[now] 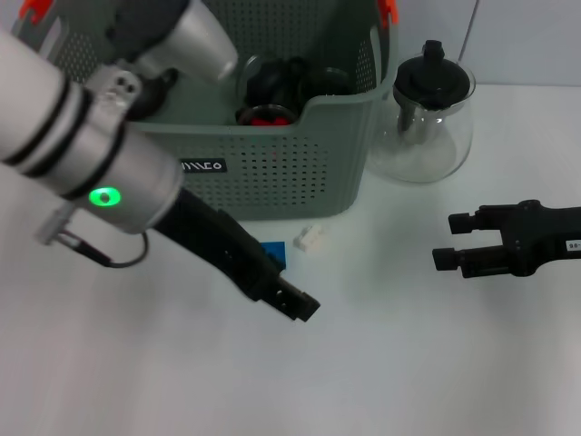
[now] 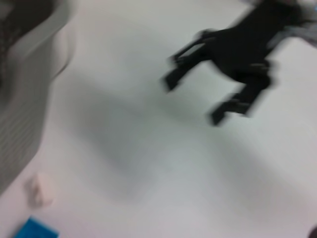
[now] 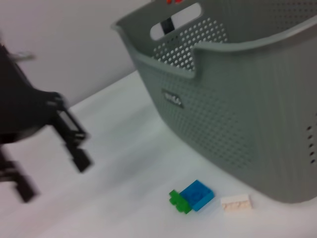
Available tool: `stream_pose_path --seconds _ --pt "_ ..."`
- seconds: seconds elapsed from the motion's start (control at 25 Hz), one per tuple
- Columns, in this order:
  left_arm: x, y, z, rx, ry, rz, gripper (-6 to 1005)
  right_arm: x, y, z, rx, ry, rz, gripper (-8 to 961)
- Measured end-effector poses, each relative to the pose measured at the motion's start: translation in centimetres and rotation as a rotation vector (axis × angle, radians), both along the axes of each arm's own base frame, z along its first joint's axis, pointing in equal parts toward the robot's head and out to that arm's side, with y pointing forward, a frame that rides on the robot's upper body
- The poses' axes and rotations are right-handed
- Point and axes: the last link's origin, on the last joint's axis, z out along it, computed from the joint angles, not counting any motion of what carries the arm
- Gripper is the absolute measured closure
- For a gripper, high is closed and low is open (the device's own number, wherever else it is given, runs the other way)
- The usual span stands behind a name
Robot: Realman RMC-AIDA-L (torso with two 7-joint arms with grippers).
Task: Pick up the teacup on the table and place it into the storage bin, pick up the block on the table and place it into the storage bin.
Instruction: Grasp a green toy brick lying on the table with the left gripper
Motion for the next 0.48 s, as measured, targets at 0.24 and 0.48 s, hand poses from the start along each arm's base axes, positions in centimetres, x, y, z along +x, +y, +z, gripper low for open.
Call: stream_pose_path --seconds 0.24,0.48 --pt "-0.4 2.9 -2.3 0.088 0.069 0.300 288 -0.7 0.2 0.2 -0.027 -0.039 0.065 115" --pt "-0.6 4.5 -4.7 0.153 0.196 0.402 288 -1.4 0.4 0.7 -0.027 -0.054 0.140 115"
